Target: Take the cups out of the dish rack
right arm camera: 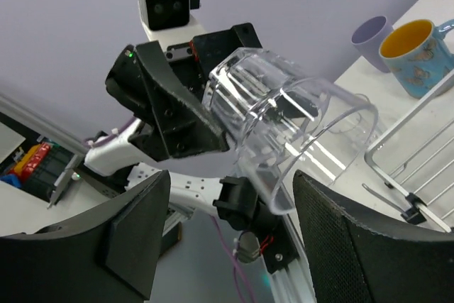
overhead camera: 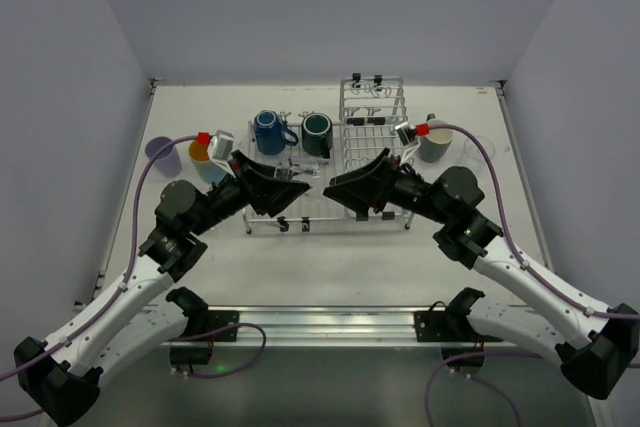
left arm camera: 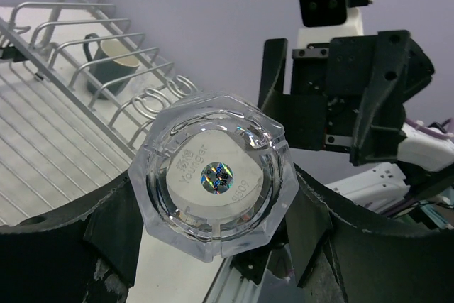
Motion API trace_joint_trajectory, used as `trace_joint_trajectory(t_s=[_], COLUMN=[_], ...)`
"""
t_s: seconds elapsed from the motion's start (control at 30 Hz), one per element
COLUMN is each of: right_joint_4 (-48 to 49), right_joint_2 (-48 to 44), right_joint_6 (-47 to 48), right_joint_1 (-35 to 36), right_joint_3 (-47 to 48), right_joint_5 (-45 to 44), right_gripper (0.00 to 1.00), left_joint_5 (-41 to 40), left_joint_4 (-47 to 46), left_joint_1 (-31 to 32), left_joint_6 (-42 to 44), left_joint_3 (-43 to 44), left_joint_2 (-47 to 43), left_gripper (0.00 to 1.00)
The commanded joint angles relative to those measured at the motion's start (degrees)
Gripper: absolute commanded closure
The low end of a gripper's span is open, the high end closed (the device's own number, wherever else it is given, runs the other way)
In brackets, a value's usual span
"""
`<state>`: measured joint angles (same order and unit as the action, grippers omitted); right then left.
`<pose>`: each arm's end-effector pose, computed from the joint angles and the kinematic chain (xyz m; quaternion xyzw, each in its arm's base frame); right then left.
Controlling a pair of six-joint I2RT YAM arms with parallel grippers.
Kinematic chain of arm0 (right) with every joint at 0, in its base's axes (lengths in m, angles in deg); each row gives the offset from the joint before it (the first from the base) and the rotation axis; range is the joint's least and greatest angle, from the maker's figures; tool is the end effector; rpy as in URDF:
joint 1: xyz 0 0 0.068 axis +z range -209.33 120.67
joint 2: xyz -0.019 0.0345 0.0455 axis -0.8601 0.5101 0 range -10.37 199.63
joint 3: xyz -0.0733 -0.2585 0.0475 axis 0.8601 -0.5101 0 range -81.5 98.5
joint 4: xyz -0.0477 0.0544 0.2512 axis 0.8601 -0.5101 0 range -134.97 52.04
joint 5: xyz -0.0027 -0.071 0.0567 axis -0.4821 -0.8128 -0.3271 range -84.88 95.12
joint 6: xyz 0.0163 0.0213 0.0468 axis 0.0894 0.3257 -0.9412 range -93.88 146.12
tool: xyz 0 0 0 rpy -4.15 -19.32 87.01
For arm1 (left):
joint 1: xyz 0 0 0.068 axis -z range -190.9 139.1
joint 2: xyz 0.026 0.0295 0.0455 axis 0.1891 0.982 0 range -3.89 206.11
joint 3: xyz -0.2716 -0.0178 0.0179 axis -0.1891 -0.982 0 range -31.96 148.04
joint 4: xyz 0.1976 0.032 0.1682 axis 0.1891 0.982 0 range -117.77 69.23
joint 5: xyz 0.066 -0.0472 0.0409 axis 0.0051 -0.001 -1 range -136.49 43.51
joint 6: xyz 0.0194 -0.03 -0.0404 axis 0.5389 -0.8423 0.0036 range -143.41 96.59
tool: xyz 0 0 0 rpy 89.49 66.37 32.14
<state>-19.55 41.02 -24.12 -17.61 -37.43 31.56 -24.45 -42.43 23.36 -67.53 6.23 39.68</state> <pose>0.1460 0.1515 0.3685 -0.1302 0.6300 0.6415 0.4179 0.1444 -0.1145 0.3494 0.0905 0.6458 -0.5686 0.5015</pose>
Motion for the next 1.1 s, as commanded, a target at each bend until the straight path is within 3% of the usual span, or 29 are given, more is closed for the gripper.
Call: trace_joint_trajectory(t_s=[0.0,0.23,0.37,0.47,0.53,0.57,0.6,0.7,0.83,0.97,1.07], right_joint_4=[8.2,8.5,11.8,14.3,16.5,18.0,18.5,18.0,4.0,-22.4,-37.2], right_joint_2=[2.4,4.8,8.1,9.9,10.4,10.4,10.3,7.9,2.8,-0.3,-2.3], right_joint_6=[-3.1,-3.8,-6.2,-7.8,-9.8,-10.2,-10.5,-9.6,0.9,12.5,18.5], right_joint_1=[0.6,1.5,2.8,4.1,4.2,4.2,4.2,4.2,4.0,2.3,-4.4], right_joint_3=[3.5,6.2,8.6,9.1,8.3,7.5,7.3,6.2,10.6,20.9,25.6], right_joint_5=[-1.1,-1.5,0.2,-1.1,-2.5,-2.8,-3.6,-5.4,-11.6,-21.2,-26.3], right_gripper=[0.29,0.31,0.38,0.55,0.69,0.85,0.92,1.0,1.0,1.0,1.0], left_joint_5=[4.5,6.8,10.1,7.6,6.9,6.4,6.2,3.2,-8.7,-23.5,-27.7], left_joint_4=[-12.5,-14.1,-15.8,-14.8,-12.9,-10.1,-8.8,-0.4,16.0,31.8,37.1], left_joint_1=[0.3,0.4,0.4,0.4,0.4,0.4,0.4,0.4,0.4,0.4,0.4], left_joint_6=[-4.1,-3.3,-4.0,-3.2,-1.2,-0.4,0.6,5.7,16.1,22.7,26.7], left_joint_3=[-1.5,-3.0,-3.4,-4.3,-3.7,-3.2,-2.9,-0.4,6.0,9.1,9.4], left_joint_2=[-2.6,-4.1,-1.6,-3.0,-4.4,-4.7,-5.5,-7.7,-11.0,-13.2,-14.0], left_gripper=[0.69,0.66,0.58,0.45,0.29,0.24,0.12,0.0,0.0,0.0,0.0])
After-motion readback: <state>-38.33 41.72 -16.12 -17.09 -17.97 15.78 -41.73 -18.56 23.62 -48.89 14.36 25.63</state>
